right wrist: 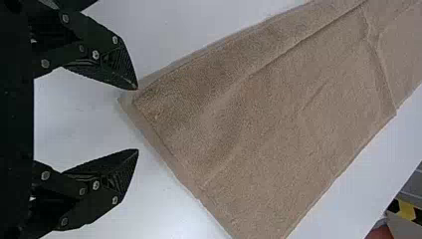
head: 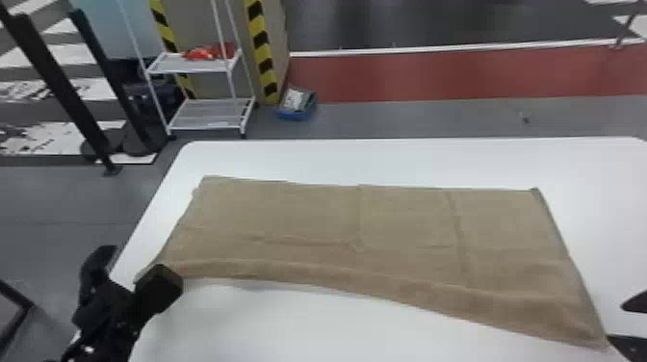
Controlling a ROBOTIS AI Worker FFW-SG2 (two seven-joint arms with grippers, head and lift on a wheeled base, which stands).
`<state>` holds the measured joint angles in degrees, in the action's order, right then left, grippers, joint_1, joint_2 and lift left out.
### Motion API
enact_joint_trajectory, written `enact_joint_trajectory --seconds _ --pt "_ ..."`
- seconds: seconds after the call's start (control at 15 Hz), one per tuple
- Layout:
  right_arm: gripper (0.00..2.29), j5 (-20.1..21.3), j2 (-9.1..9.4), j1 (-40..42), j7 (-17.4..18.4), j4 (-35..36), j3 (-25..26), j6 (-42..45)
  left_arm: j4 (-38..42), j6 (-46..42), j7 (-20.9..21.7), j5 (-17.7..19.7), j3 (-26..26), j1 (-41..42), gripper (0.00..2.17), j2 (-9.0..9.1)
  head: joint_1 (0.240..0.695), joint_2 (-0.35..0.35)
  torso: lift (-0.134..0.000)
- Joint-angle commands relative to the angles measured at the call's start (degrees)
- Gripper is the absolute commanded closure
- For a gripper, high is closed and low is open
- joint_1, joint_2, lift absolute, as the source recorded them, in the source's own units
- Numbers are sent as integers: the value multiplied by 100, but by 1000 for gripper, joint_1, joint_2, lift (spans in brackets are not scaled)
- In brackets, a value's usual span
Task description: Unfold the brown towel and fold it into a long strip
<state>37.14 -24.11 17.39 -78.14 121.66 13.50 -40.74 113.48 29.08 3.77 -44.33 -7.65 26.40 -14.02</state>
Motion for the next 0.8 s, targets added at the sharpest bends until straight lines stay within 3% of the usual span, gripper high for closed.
enact_joint_trajectory --seconds 0.0,0.4,0.53,0.73 --pt "518 232 -6 10 0 -19 -217 -1 -36 -29 10 -5 9 -4 97 -83 695 134 -123" --pt "593 759 -6 -131 -19 -239 -788 -141 -115 -99 62 12 35 -100 107 -224 695 164 -123" --pt "802 803 -6 -210 -19 -388 -832 -141 -115 -117 62 12 44 -100 107 -250 695 167 -123" --pt "1312 751 -6 -245 -19 -424 -841 -124 -98 -187 18 12 44 -109 107 -259 695 162 -123"
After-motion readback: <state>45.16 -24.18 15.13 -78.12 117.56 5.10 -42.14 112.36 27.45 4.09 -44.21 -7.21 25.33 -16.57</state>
